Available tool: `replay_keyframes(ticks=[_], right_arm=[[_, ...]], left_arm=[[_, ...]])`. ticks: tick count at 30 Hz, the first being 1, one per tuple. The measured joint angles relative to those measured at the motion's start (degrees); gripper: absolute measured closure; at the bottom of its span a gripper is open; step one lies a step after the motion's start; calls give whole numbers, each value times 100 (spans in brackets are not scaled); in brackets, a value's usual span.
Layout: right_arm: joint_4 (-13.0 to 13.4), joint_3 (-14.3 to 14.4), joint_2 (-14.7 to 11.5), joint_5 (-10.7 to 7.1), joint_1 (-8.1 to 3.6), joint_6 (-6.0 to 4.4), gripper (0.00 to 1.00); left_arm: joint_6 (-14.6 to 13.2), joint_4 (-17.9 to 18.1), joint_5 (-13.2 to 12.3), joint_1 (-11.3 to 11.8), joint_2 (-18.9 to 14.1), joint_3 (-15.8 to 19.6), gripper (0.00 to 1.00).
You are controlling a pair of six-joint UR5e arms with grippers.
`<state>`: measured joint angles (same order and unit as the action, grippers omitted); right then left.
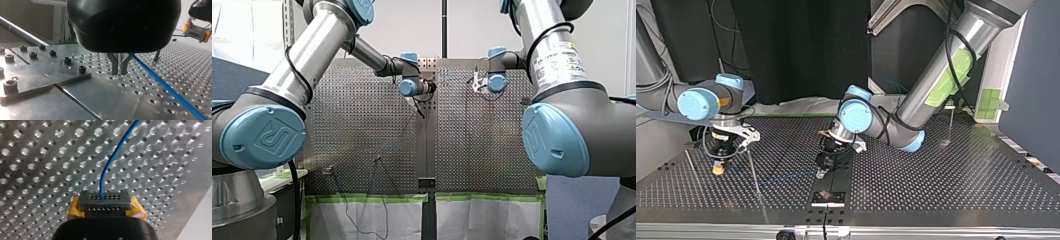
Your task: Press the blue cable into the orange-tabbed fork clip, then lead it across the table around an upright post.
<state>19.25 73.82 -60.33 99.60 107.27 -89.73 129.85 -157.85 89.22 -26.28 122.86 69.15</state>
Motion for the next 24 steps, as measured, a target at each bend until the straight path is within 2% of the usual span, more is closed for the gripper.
replay_keyframes(ticks=[10,15,17,24], right_arm=[[-2,31,188,-1,-1,14,100],[-4,32,266,-7,-7,14,100],[-4,33,296,-9,-7,12,100],[0,33,344,-108,-22,-15,100]], left_arm=[[-31,-36,3,-18,-2,-1,87],[-66,-61,15,-26,-3,0,78],[-85,-77,49,-29,-2,0,70],[-181,-157,166,-36,-4,-2,67]])
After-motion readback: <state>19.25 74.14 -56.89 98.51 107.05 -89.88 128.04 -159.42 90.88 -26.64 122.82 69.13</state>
